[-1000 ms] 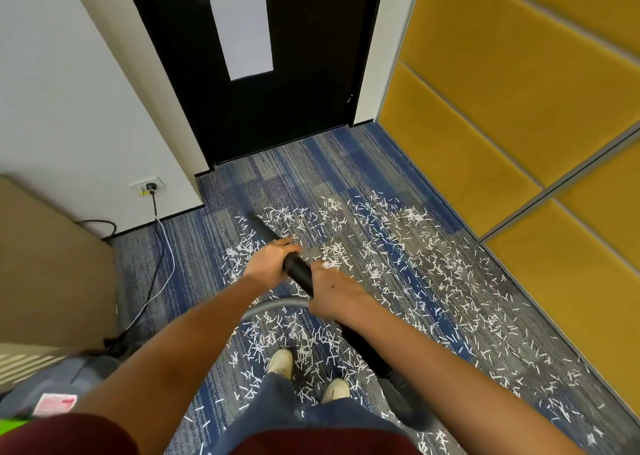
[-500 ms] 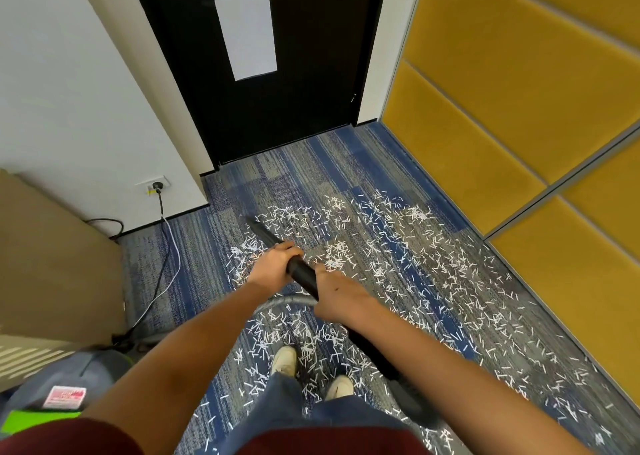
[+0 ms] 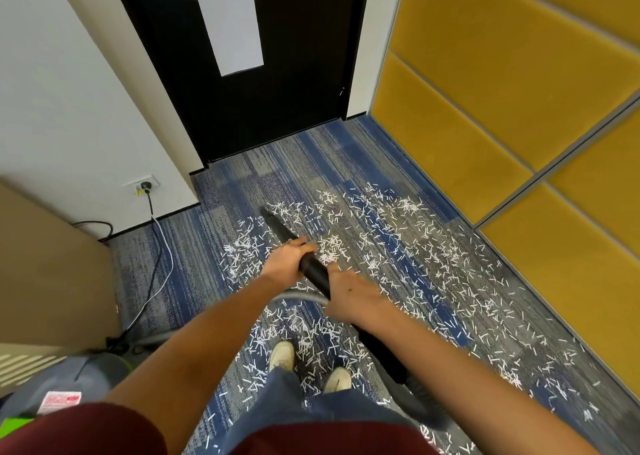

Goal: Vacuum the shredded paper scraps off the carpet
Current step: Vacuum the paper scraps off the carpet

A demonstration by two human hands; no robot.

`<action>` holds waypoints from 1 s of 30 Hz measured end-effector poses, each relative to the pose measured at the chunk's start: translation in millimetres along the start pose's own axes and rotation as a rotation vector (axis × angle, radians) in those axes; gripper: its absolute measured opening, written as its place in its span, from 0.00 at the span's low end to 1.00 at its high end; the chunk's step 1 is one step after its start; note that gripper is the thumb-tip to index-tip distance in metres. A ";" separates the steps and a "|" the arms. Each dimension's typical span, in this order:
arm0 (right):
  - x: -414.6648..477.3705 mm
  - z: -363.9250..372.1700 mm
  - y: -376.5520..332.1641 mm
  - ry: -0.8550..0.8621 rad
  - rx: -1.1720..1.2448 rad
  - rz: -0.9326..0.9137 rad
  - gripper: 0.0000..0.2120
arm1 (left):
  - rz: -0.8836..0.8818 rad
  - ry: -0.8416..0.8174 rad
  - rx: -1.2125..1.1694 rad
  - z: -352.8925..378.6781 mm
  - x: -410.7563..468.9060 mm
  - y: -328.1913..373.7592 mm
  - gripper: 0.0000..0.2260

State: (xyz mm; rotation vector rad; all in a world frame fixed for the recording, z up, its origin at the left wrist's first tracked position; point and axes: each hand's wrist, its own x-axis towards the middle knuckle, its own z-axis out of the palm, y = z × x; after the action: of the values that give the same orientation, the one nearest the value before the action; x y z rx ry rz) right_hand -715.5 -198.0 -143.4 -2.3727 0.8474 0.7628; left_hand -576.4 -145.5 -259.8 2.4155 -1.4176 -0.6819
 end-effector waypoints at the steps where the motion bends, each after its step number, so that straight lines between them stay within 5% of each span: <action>1: -0.2 0.6 -1.5 -0.003 -0.001 -0.007 0.23 | -0.004 -0.003 0.004 0.1 -1.6 -2.4 0.21; 16: -12.8 10.2 5.2 -0.018 -0.080 -0.123 0.22 | -0.041 0.105 0.116 5.8 -38.0 -0.5 0.17; 22: -18.5 18.2 16.0 -0.016 -0.062 -0.109 0.25 | -0.071 0.042 0.167 15.4 -37.6 6.3 0.26; 30: -26.7 19.6 33.4 0.008 -0.036 -0.042 0.23 | -0.013 0.010 0.158 24.8 -23.7 27.7 0.20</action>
State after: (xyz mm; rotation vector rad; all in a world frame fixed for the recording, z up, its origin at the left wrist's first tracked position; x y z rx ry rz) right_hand -762.2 -197.8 -149.0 -2.4183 0.7902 0.7584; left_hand -619.9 -138.1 -262.5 2.5452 -1.5055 -0.5801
